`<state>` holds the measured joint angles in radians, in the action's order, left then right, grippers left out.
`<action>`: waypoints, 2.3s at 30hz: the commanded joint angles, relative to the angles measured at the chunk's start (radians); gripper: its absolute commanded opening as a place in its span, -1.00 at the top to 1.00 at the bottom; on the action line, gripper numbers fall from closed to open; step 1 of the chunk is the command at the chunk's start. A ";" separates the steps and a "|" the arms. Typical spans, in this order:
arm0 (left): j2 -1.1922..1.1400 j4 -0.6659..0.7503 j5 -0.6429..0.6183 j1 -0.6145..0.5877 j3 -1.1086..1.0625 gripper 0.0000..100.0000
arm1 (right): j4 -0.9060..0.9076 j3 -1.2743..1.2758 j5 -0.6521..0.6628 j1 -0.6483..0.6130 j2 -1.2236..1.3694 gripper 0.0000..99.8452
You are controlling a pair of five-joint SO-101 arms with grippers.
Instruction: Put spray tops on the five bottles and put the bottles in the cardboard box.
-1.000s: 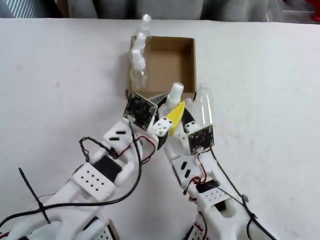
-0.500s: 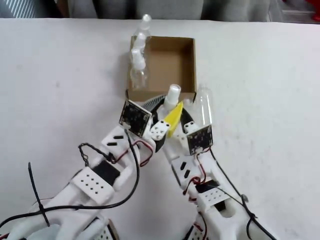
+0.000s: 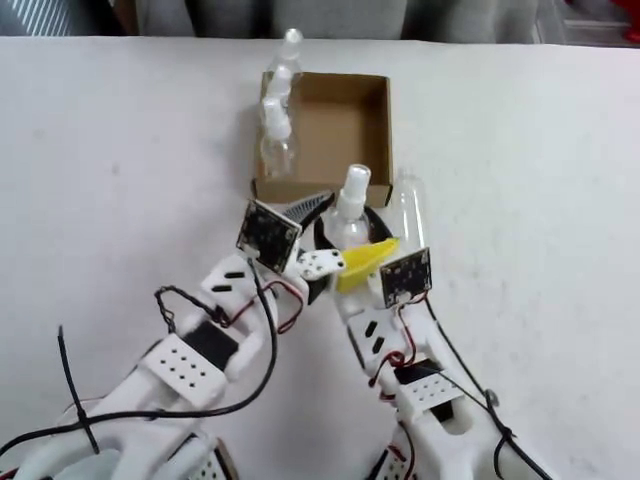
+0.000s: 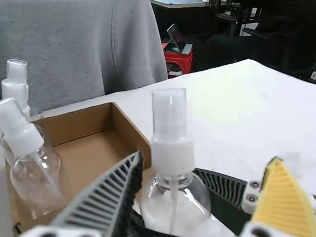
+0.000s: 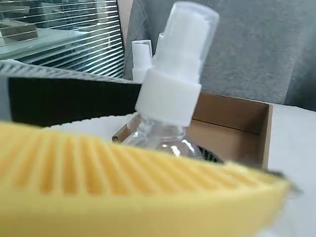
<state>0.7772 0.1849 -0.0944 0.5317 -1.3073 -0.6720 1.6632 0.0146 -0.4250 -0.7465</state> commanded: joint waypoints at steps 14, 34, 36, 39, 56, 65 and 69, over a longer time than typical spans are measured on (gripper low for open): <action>0.022 -0.005 0.003 -0.033 0.129 0.25 | -0.001 0.011 -0.009 0.013 -0.015 0.97; 0.294 -0.483 0.009 -0.033 0.445 0.88 | 0.001 0.011 -0.005 0.016 -0.016 0.97; 0.363 -0.592 0.005 -0.056 0.440 0.88 | -0.004 0.011 -0.003 0.030 -0.022 0.97; 0.461 -0.775 0.003 -0.094 0.399 0.88 | -0.053 0.009 -0.003 0.102 -0.027 0.97; 1.053 -0.752 0.003 -0.378 -0.321 0.88 | 0.033 -0.359 -0.003 0.170 -0.079 0.97; 1.030 -0.867 0.012 -0.406 -0.387 0.88 | 0.166 -0.766 -0.002 0.186 0.168 0.97; 1.030 -0.918 0.012 -0.403 -0.387 0.88 | 0.166 -0.908 -0.002 0.197 0.352 0.97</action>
<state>1.8098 -0.7142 -0.0882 0.1343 -1.6955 -0.5079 0.8899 0.0146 -0.2394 -0.4872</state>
